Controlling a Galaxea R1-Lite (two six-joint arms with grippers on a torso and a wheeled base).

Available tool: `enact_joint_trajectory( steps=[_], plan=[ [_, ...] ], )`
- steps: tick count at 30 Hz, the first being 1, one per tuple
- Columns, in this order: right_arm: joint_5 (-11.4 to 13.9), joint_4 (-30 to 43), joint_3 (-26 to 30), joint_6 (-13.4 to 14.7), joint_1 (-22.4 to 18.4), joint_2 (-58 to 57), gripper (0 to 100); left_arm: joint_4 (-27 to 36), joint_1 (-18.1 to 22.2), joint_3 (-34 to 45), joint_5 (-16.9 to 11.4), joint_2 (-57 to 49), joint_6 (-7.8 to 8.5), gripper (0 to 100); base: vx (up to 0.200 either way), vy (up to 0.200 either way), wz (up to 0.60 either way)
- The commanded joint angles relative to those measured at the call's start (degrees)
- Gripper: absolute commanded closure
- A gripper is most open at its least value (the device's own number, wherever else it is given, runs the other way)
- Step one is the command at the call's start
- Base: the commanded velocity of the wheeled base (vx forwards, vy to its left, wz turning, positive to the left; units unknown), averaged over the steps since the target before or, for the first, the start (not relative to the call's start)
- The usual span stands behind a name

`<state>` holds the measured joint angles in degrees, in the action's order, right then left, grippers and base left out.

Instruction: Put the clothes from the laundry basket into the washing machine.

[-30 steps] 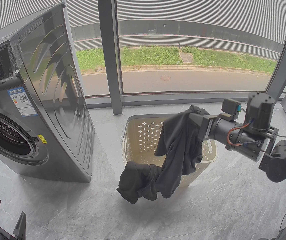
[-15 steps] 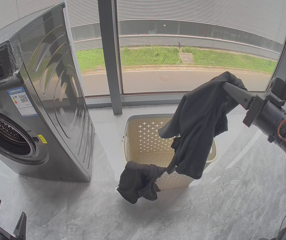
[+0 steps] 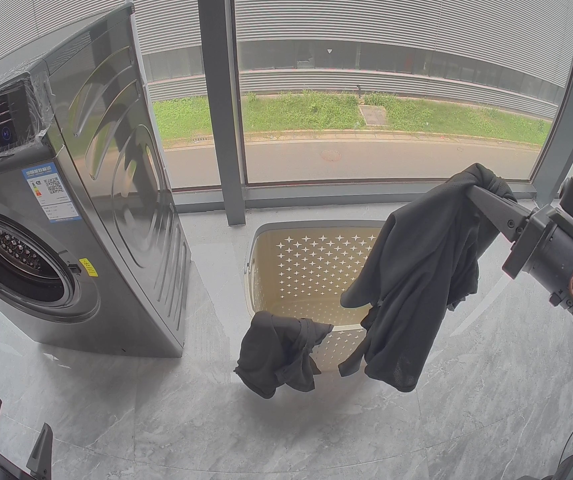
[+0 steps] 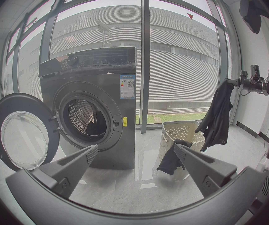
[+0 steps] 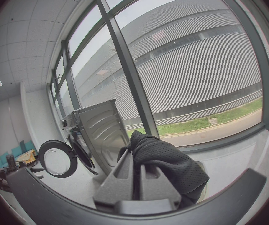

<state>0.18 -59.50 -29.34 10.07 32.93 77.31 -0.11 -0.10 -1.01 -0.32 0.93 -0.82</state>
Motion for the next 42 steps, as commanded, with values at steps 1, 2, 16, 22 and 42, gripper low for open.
enact_joint_trajectory(
  steps=[1,2,16,22,42],
  plan=[
    [-7.13,0.35,-0.10,-0.23,0.12,2.32,100,0.02,0.01,1.01,-0.30,-0.84,0.29,0,0.000,0.200,0.00],
    [-8.27,0.44,-0.36,-0.23,0.12,2.49,100,0.02,0.01,1.01,-0.30,-0.75,0.29,0,0.000,0.200,0.00],
    [-12.40,2.46,-0.80,0.04,0.56,3.37,100,0.02,0.01,1.01,-0.30,-0.75,0.29,0,0.000,0.200,0.00],
    [-12.40,2.46,-0.80,0.04,0.74,3.37,100,-0.07,0.01,1.01,-0.30,-0.75,0.29,0,0.000,0.200,0.00],
    [-11.52,1.93,-0.45,0.30,3.90,3.02,100,0.02,0.01,1.01,-0.56,-0.75,0.11,0,0.000,0.200,0.00]
  ],
)
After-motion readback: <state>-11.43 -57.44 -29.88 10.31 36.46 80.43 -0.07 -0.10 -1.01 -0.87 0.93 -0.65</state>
